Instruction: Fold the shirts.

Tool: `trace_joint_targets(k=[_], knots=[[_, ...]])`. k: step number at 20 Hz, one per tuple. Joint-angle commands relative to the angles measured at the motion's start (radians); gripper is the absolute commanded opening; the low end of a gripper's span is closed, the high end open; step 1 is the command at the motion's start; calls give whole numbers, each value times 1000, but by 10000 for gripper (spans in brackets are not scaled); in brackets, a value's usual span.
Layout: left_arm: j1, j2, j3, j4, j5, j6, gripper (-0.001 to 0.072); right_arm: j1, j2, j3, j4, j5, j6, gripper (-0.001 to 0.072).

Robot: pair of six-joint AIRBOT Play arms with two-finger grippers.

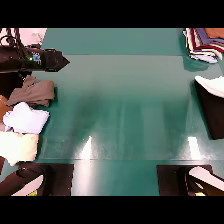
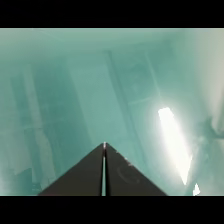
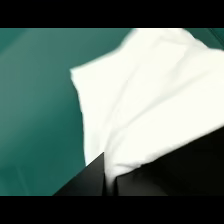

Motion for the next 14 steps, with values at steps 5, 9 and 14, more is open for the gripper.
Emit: trace_joint_targets(k=[5,9,14], knots=[[0,-1,0,2,0,25,31,-201,143,-291,-163,39,59,629],[0,0,0,2,2,25,31,-143,143,-208,58,63,60,628],[0,0,0,0,-6,23,31,267,143,-84,111,48,60,625]])
